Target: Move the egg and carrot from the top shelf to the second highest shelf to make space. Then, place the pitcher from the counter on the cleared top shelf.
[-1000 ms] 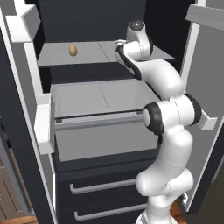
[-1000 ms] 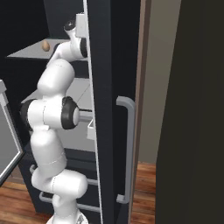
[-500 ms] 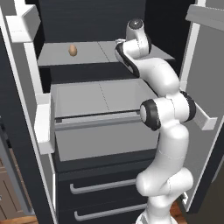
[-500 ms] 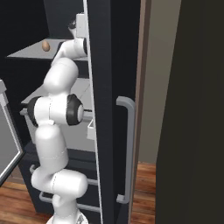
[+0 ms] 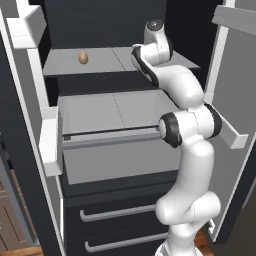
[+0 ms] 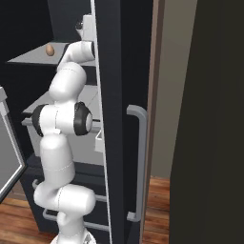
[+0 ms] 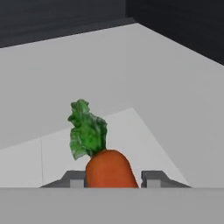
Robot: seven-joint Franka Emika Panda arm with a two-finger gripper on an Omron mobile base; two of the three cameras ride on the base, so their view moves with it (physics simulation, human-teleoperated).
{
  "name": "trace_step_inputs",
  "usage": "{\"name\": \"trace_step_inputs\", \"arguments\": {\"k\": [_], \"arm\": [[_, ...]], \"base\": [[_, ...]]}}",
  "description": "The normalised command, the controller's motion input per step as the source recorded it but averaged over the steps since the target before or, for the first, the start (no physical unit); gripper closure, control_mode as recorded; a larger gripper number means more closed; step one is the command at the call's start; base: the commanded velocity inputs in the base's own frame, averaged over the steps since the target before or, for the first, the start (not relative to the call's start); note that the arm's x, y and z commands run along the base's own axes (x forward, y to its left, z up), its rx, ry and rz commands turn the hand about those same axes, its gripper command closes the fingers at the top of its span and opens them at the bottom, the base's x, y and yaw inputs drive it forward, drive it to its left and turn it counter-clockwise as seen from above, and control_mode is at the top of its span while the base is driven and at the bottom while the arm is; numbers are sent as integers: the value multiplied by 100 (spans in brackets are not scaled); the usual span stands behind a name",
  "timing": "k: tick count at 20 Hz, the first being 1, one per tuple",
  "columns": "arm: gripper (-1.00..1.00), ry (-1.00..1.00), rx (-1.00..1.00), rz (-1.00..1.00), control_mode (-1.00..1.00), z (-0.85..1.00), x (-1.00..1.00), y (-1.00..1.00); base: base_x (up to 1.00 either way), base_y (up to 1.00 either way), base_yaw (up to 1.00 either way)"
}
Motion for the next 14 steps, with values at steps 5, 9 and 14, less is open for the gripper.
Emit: {"name": "trace_step_inputs", "arguments": {"k": [5,9,14], "arm": [[100,-7,0,0,-100,-19,-11,4],[100,-14,0,0,-100,-13,-71,44],[100,-2,-2,7,-100,0,-97,62]], "base": [[0,0,0],[0,0,0],[0,0,0]]}}
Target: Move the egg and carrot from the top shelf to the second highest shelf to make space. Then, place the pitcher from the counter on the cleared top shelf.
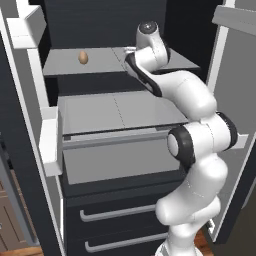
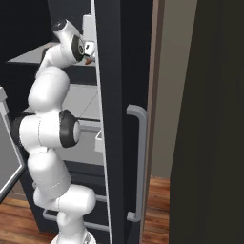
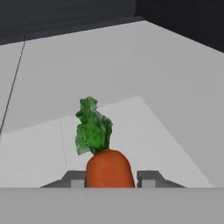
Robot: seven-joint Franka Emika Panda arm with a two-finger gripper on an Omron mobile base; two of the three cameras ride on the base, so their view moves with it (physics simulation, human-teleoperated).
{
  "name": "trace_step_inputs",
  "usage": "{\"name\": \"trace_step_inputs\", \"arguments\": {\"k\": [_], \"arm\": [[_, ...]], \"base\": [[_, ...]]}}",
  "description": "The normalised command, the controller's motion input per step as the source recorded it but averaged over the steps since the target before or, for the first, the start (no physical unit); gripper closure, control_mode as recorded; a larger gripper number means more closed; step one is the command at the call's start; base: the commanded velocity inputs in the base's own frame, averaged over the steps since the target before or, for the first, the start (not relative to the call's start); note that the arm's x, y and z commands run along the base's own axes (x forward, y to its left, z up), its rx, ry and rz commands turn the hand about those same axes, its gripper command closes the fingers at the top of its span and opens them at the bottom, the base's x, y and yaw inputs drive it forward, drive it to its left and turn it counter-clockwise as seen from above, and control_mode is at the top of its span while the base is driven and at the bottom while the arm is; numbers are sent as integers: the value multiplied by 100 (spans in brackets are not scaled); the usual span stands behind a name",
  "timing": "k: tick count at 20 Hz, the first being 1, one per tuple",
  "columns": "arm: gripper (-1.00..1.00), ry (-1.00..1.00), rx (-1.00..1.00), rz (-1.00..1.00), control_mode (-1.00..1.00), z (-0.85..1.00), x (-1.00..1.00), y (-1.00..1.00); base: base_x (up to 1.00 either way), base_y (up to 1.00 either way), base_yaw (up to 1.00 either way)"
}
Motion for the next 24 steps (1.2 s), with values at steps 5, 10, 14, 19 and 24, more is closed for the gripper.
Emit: {"name": "trace_step_inputs", "arguments": {"k": [5,10,14,19,24], "arm": [[100,0,-2,12,-100,0,-100,65],[100,0,-2,13,-100,-11,-100,60],[100,0,-4,14,-100,-51,-100,46],[100,3,-9,16,-100,-74,-100,16],[100,11,-7,11,-100,-65,-39,-2]], "base": [[0,0,0],[0,0,0],[0,0,0],[0,0,0],[0,0,0]]}}
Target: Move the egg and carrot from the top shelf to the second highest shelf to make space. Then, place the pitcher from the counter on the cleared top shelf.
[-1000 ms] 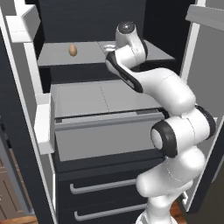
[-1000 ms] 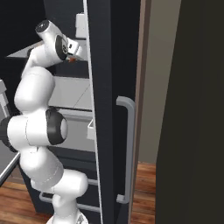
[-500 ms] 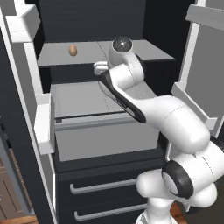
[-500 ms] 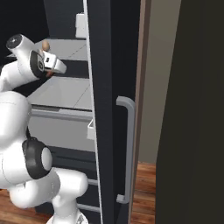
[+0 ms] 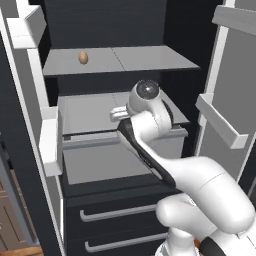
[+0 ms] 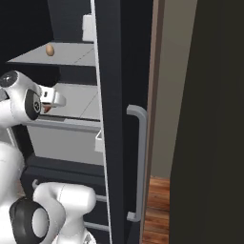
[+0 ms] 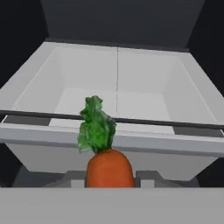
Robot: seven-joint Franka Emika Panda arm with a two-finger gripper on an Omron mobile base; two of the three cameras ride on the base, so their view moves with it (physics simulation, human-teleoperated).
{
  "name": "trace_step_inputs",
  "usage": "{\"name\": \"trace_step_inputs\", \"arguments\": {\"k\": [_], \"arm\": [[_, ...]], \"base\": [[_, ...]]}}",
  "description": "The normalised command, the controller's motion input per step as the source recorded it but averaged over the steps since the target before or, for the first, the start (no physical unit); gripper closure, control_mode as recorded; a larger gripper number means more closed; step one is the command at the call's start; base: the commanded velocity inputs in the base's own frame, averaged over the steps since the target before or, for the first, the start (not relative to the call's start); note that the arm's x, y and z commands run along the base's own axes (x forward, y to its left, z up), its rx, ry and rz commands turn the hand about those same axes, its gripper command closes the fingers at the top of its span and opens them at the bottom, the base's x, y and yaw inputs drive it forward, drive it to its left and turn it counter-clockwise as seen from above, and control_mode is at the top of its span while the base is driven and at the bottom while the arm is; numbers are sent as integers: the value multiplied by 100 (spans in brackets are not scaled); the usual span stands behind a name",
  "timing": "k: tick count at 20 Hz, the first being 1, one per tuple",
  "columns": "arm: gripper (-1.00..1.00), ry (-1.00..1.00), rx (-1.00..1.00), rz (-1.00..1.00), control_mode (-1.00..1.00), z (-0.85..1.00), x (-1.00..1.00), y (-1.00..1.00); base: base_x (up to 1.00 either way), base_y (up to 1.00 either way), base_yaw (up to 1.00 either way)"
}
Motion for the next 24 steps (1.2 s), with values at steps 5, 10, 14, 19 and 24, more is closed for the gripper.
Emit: {"name": "trace_step_inputs", "arguments": {"k": [5,10,14,19,24], "arm": [[100,9,-2,2,-100,-33,26,-16],[100,6,0,0,-100,-13,66,-5],[100,1,-2,0,-100,-14,74,0],[100,0,-2,0,-100,-36,54,0],[100,0,-1,0,-100,-45,36,0]], "base": [[0,0,0],[0,0,0],[0,0,0],[0,0,0],[0,0,0]]}}
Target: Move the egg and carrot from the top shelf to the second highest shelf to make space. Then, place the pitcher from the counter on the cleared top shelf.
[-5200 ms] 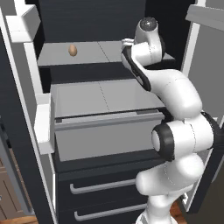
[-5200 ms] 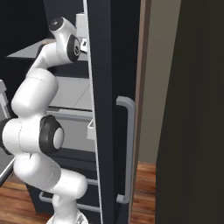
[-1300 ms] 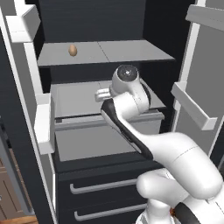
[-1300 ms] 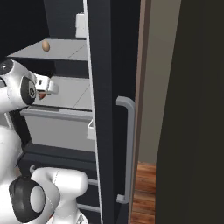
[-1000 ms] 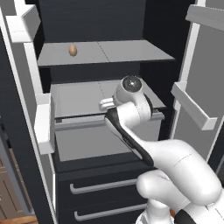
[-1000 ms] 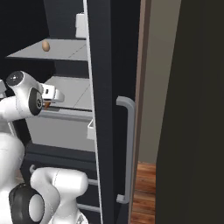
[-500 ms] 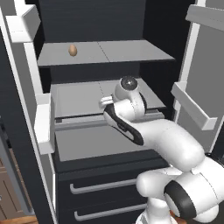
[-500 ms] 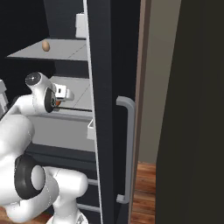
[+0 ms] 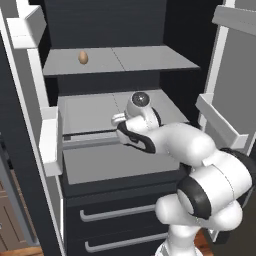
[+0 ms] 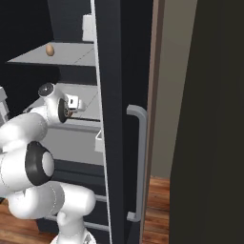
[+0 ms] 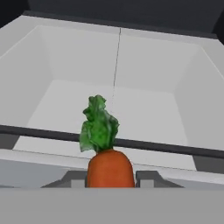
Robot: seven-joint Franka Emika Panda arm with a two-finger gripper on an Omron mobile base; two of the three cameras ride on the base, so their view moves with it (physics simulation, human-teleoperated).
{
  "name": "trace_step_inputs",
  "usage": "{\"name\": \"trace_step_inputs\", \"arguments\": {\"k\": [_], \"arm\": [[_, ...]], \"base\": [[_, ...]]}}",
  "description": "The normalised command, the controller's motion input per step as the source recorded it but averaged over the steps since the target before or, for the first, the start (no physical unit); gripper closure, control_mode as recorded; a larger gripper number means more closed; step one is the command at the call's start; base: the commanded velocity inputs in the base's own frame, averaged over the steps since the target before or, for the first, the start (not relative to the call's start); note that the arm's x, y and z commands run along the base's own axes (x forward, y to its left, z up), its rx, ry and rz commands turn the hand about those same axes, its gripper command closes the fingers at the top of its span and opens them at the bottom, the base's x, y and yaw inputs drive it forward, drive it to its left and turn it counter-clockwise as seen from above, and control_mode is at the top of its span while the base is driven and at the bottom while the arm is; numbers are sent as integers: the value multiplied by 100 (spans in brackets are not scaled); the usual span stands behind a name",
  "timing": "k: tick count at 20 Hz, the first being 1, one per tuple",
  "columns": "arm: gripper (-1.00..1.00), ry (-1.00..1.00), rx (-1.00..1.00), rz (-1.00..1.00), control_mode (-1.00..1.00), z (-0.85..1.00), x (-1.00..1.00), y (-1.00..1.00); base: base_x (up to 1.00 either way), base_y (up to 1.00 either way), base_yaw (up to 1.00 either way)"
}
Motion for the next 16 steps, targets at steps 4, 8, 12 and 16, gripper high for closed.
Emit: {"name": "trace_step_inputs", "arguments": {"k": [4,8,12,16], "arm": [[100,0,0,0,-100,-24,51,0],[100,0,0,0,-100,-11,67,0],[100,0,0,0,-100,-15,75,0],[100,0,0,0,-100,-21,78,0]], "base": [[0,0,0],[0,0,0],[0,0,0],[0,0,0]]}}
